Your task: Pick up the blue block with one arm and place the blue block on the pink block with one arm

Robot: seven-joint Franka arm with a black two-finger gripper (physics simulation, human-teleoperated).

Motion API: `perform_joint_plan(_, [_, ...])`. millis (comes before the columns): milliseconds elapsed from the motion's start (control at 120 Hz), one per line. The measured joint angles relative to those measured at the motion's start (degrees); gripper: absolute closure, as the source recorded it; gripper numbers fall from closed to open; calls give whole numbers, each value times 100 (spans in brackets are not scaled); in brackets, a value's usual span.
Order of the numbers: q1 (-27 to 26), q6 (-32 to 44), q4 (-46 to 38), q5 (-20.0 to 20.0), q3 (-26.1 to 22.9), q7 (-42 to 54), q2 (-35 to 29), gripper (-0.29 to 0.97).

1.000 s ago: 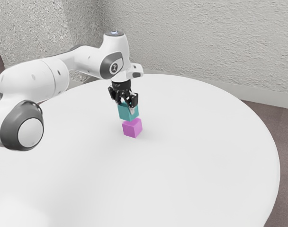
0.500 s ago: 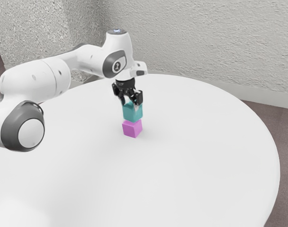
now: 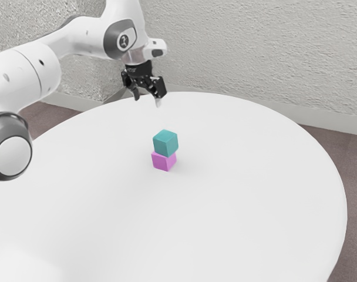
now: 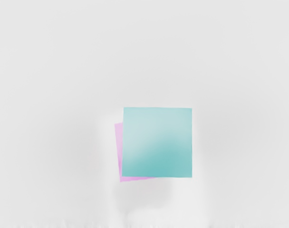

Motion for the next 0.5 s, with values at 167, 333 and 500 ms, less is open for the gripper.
perform_joint_plan(167, [7, -235, -2, -124, 24, 17, -25, 1])
perform_joint_plan(333, [8, -321, -2, -149, 33, 23, -20, 0])
perform_joint_plan(500, [20, -357, -2, -156, 38, 27, -14, 0])
